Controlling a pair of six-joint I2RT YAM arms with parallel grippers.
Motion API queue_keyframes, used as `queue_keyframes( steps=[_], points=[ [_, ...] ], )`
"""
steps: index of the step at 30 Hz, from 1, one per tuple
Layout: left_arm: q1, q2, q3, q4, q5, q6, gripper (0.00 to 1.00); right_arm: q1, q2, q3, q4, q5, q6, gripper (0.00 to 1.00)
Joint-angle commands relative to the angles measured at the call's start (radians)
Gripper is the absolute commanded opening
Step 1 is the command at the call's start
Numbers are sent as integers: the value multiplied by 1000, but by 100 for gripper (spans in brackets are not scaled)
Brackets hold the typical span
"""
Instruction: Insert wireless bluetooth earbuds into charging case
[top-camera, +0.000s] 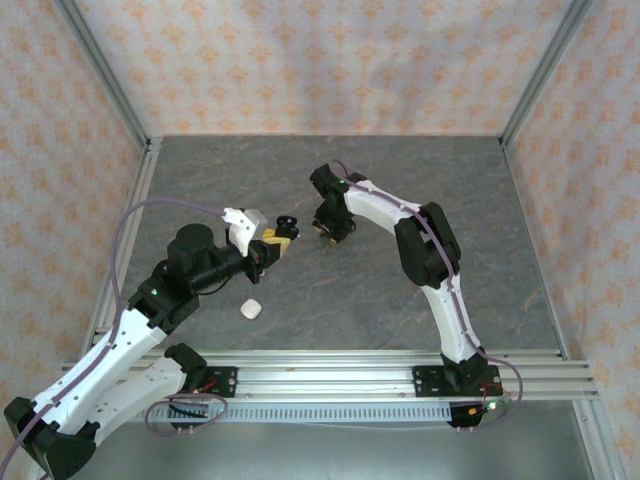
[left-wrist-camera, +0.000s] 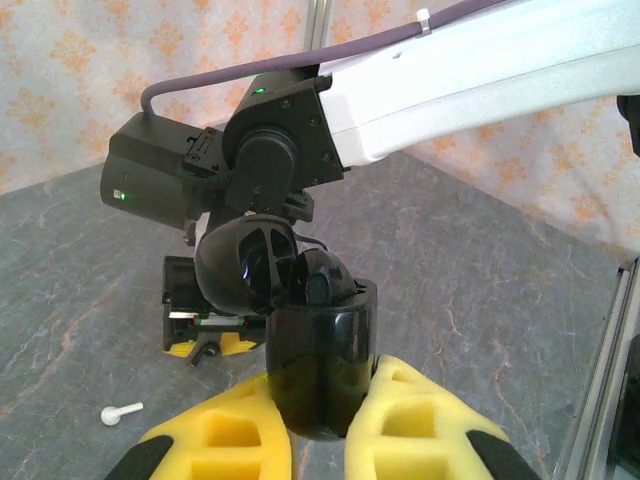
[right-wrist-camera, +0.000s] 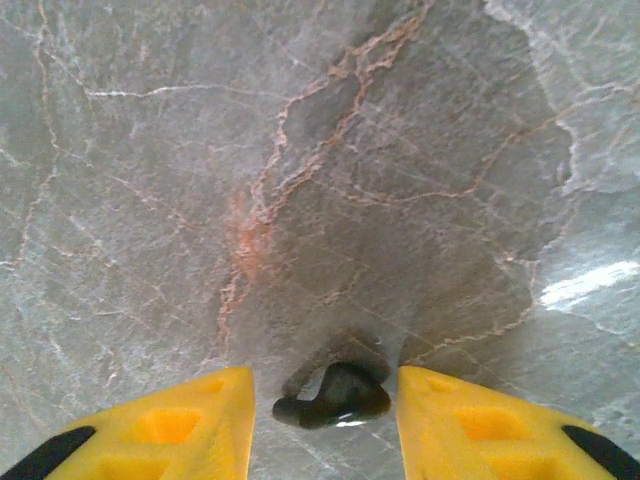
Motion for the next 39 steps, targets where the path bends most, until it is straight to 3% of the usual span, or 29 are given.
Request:
queue_keyframes(
  steps=[1,6,13,20,24,31,39],
  points=[
    [-5,-25,34,-18,21,16,0,5,17,4,-10,30,-18,34],
    [-6,-33,31,-14,13,14,0,-4,15,4,-63,17,-115,24],
    [-6,-32,31,-6,9,14,0,-17,8,23,-216,7,-349,22],
    [-5,-36,26,-9,5,10,0,-14,1,21,-379,77,-530,23],
    [-5,-40,20,-11,3,7,0,-5,2,2,-386,81,-568,24],
    [-6,-47,21,-19,-8,3,0,0,-2,2,-345,38,-565,37],
    [-5,-61,7,-14,-20,-8,0,1,-21,23,-324,38,-549,37]
  ],
)
